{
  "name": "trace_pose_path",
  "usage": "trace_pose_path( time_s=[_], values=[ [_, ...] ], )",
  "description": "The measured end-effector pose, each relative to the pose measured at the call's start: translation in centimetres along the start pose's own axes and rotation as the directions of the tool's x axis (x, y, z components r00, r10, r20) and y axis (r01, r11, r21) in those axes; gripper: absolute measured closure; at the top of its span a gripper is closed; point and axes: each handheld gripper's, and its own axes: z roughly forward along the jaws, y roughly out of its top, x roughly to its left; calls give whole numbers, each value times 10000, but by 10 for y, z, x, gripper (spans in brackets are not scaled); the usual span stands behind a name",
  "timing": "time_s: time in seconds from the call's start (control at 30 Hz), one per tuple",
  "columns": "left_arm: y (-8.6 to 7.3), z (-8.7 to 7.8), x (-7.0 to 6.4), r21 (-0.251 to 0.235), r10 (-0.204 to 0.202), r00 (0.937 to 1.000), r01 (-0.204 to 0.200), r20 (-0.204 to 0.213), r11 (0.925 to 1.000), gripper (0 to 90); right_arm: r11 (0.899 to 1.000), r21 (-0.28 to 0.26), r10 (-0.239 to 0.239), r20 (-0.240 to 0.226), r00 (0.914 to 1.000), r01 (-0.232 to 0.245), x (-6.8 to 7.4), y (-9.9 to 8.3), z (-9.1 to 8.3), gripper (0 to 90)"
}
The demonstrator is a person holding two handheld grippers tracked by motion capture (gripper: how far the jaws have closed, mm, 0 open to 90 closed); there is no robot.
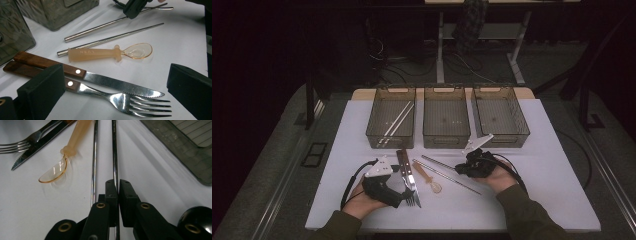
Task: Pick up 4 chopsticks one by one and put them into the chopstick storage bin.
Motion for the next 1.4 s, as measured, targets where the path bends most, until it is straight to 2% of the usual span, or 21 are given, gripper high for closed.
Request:
trace_pose_path(
  time_s=[0.43, 0.6, 0.7, 0.87, 1.4],
  values=[
    [0, 0, 0, 35, 12, 10000, -12, 20, 10000, 3, 9981, -610, 51, -28, 10000, -53, -3, 2, -27, 853],
    [-3, -1, -1, 210, 180, 9998, -178, -117, 9996, 3, 9955, -936, 106, -97, 9999, -114, -3, 4, -36, 853],
    [-4, -3, 0, 96, 163, 9998, -162, -99, 9998, 1, 9942, -1064, 121, -105, 9999, -131, -3, 4, -40, 852],
    [-7, -8, -2, -192, 76, 10000, -77, -49, 9998, 0, 9916, -1286, 92, -135, 9999, -109, -2, 7, -45, 852],
    [-9, -6, -2, -27, 91, 9999, -91, -112, 10000, 0, 9823, -1855, 230, -167, 9996, -257, -2, 24, -48, 852]
  ],
)
